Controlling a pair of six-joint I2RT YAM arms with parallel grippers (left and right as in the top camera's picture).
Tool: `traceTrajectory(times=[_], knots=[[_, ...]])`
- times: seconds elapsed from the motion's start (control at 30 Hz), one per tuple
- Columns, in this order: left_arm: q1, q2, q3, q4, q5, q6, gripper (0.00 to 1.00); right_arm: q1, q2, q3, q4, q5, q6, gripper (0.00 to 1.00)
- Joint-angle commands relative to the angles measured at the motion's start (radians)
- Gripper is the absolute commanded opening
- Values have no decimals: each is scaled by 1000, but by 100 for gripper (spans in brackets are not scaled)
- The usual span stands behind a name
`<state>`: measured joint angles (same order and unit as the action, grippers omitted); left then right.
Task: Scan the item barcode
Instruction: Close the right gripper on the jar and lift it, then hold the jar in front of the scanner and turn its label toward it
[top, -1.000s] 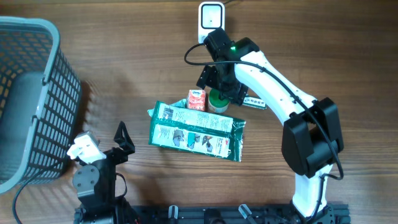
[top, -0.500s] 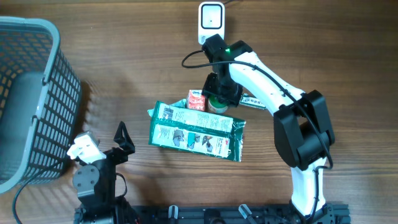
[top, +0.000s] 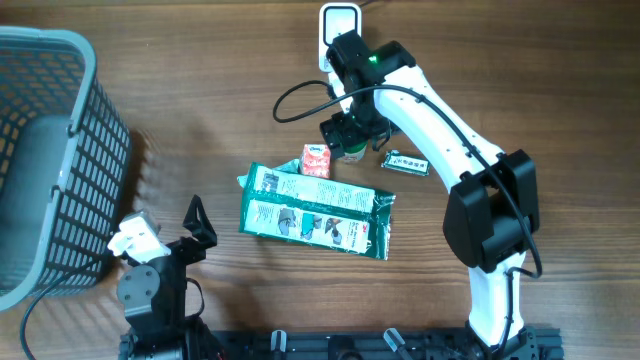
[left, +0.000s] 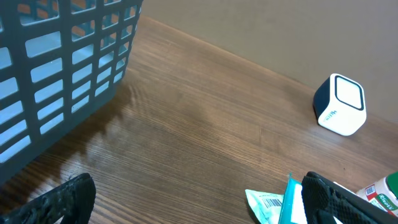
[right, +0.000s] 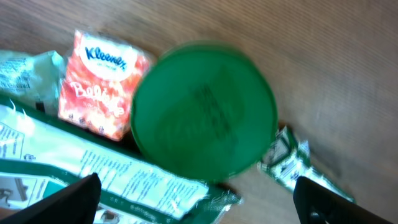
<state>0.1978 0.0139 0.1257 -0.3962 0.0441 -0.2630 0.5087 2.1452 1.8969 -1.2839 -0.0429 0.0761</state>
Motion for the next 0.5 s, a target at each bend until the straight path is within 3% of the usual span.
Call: traceTrajectory(times=[0.0,0.13,0.2,0.4,0.47], knots=[[3,-5,-8,4,12,20,100,-2,3,93,-66,-18,323,100],[3,-5,-8,4,11,20,100,-27,3,204,-85,-279,697,100],[3,-5,-8,4,11,20,100,-38,3,206,-82,-317,875,100],[3,-5,-8,4,11,20,100,-41,8,115,-61,-177,1354,99],[3,-5,-8,4,12,20,100,-41,8,90,-61,-159,1446,100]])
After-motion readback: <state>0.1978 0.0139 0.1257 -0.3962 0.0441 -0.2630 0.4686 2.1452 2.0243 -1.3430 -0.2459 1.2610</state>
